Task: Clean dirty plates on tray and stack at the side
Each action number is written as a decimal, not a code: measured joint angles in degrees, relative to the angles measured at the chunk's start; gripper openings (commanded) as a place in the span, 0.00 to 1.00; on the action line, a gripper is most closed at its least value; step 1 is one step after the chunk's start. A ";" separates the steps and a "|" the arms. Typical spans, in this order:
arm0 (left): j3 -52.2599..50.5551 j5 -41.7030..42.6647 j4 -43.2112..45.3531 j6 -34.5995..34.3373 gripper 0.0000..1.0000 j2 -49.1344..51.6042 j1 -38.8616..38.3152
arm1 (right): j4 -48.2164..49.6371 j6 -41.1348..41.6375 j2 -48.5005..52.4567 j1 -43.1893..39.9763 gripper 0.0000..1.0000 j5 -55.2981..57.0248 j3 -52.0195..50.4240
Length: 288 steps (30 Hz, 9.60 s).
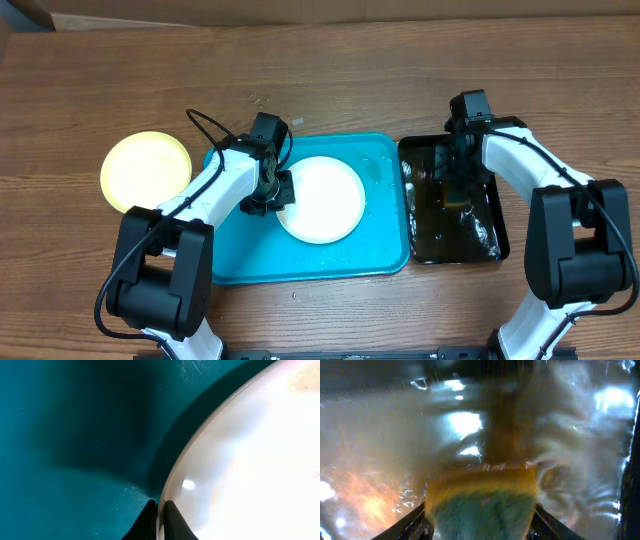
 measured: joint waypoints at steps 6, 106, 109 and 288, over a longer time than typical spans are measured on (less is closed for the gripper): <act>0.00 0.00 0.00 0.00 0.09 0.00 0.00 | 0.98 0.04 0.28 0.00 0.56 -0.02 0.00; 34.91 -7.39 -17.42 3.63 0.04 0.98 -8.50 | -16.85 4.28 1.60 -24.26 1.00 -0.48 21.68; 34.91 -11.41 -13.18 3.41 0.04 0.98 -14.60 | -16.83 4.31 1.60 -24.26 1.00 -0.48 21.68; 18.43 28.39 -7.10 20.22 1.00 0.85 31.93 | -16.65 4.31 -41.13 6.10 1.00 -0.68 21.75</act>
